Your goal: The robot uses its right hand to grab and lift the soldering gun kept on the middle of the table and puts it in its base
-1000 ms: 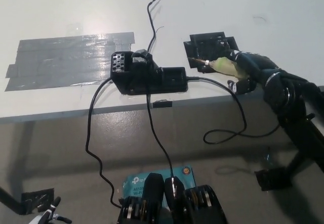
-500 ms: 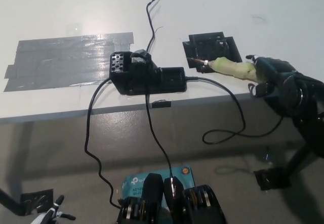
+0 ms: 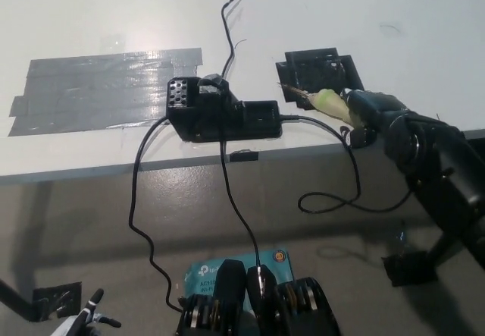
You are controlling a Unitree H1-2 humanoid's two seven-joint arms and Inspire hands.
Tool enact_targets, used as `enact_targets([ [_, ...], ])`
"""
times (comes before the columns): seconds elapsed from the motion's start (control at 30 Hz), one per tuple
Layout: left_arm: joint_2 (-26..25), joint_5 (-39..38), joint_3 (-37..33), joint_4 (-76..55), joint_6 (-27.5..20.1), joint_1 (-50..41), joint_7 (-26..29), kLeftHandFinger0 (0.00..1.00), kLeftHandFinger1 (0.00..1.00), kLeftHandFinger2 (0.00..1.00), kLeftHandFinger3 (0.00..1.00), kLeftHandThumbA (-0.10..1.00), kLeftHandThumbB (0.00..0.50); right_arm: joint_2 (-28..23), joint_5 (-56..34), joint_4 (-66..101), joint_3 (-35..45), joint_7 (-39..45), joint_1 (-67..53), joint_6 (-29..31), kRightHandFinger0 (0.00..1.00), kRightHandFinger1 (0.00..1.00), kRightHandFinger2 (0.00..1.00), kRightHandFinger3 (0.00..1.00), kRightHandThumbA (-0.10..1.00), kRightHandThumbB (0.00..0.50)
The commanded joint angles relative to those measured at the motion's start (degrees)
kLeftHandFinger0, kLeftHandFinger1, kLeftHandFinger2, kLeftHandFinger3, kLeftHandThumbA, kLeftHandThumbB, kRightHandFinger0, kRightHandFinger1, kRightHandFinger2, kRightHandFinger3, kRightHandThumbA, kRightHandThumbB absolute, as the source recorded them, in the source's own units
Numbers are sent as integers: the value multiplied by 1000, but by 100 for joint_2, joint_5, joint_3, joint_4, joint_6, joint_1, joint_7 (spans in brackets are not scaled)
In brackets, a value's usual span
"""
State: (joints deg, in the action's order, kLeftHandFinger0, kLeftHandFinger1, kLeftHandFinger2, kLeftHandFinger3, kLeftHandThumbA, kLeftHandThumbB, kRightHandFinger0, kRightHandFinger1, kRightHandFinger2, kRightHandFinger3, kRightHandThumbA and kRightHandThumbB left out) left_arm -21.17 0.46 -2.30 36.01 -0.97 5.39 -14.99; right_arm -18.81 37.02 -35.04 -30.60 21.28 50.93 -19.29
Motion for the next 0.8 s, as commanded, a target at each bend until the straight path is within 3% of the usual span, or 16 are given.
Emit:
enact_targets([
  [0.0, -80, -88, 49, -121, -253, 35, -143, 0, 0, 192, 489, 1000, 500, -165, 112, 53, -10, 46, 211, 161, 1000, 1000, 1000, 1000, 534, 323],
  [0.1, -78, -69, 38, -215, -210, 28, -141, 0, 0, 180, 494, 1000, 500, -296, 156, 35, -38, -8, 126, 227, 1000, 1000, 1000, 1000, 530, 325],
  [0.17, -50, -141, 72, -230, -154, 41, -176, 0, 0, 170, 493, 1000, 500, -396, 119, 157, 16, 23, -15, 132, 1000, 1000, 1000, 1000, 552, 358],
  [0.37, -14, -77, 27, -136, -266, 96, -177, 0, 0, 186, 472, 1000, 500, -411, 220, 112, -145, 186, -50, 4, 1000, 1000, 1000, 1000, 585, 343],
  [0.53, 19, -84, 24, -19, -334, 150, -209, 0, 0, 167, 475, 1000, 500, -258, 95, -9, -36, 225, -10, -176, 1000, 1000, 1000, 1000, 464, 329],
  [0.57, 33, -87, 28, -81, -299, 139, -203, 0, 0, 148, 460, 1000, 500, -161, -156, 78, 159, 259, -48, -194, 891, 891, 1000, 1000, 211, 175],
  [0.6, 36, -83, 32, -58, -310, 146, -195, 0, 0, 148, 459, 1000, 500, -137, -146, 51, 164, 243, -41, -171, 797, 820, 943, 1000, 183, 153],
  [0.63, 54, -104, 48, -56, -279, 147, -197, 0, 0, 146, 456, 1000, 500, -106, -144, 80, 196, 251, -63, -222, 365, 373, 558, 1000, -1, 77],
  [0.67, 49, -85, 35, -65, -283, 140, -205, 0, 0, 157, 466, 1000, 500, -91, -119, 86, 188, 256, -69, -196, 114, 150, 363, 1000, -96, 19],
  [0.7, 36, -63, 18, -16, -325, 157, -221, 0, 0, 173, 491, 1000, 500, -60, -111, 51, 195, 265, -56, -211, 77, 122, 341, 1000, -100, 1],
  [0.73, 31, -60, 13, -3, -342, 167, -240, 0, 0, 192, 502, 1000, 500, -62, -91, 34, 173, 293, -43, -181, 58, 139, 477, 1000, -100, 0],
  [0.77, 31, -61, 14, -2, -342, 172, -248, 0, 0, 194, 496, 1000, 500, -62, -65, 16, 143, 335, -23, -184, 32, 115, 429, 1000, -100, 0],
])
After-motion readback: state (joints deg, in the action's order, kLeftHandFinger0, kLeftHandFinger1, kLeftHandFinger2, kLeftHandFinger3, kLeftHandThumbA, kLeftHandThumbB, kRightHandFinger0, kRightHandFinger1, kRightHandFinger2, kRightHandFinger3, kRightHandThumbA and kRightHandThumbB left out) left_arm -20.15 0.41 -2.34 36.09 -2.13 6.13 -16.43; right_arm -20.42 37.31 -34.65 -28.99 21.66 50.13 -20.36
